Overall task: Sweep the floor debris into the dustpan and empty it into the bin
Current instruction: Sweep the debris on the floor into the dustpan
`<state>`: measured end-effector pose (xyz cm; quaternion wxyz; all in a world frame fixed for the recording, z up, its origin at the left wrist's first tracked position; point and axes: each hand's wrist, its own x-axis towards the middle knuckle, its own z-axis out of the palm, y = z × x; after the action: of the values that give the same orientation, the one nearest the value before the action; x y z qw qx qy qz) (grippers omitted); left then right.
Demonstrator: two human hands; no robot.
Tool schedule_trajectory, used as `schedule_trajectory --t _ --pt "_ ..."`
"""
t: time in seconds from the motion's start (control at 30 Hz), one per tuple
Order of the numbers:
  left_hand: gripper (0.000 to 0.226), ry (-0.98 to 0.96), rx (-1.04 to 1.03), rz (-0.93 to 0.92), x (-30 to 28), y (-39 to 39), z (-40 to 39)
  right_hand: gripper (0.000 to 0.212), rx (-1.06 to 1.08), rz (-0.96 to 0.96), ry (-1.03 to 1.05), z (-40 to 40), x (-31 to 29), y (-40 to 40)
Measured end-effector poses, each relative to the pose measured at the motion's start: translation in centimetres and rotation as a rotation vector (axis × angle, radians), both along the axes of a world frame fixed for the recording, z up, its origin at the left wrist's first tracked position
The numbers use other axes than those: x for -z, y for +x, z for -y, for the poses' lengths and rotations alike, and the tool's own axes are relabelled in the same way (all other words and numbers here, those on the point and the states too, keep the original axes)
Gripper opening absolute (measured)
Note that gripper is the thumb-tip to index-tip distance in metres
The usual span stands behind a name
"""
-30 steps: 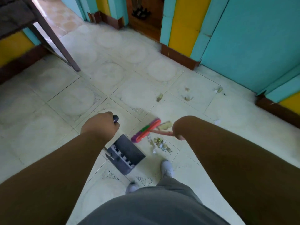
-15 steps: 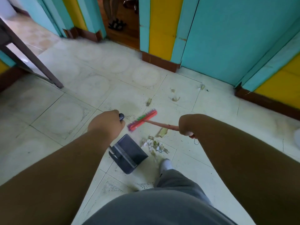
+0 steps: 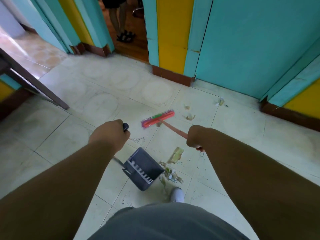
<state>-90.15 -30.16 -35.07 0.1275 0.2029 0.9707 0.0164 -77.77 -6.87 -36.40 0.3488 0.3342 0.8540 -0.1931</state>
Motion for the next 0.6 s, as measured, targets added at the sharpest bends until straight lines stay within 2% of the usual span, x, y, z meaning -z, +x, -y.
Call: schedule_trajectory --t 0.2,0.4,0.5,0.6 --pt "0.012 0.003 0.022 0.033 0.1 -3.0 -1.9 0.035 0.064 -0.040 -0.074 -0.5 1.8 -4.5" --pt "0.019 0.002 0.104 -0.014 1.3 -8.9 -2.5 0.020 0.095 -0.062 -0.053 0.2 3.5 -9.4" --pt "0.022 0.003 0.143 0.007 2.3 -11.6 -1.9 0.012 0.111 -0.020 -0.021 1.6 4.6 -11.3" --pt "0.025 -0.029 0.173 0.023 2.9 -14.6 -0.3 0.021 0.132 0.048 -0.008 3.7 5.6 -12.4"
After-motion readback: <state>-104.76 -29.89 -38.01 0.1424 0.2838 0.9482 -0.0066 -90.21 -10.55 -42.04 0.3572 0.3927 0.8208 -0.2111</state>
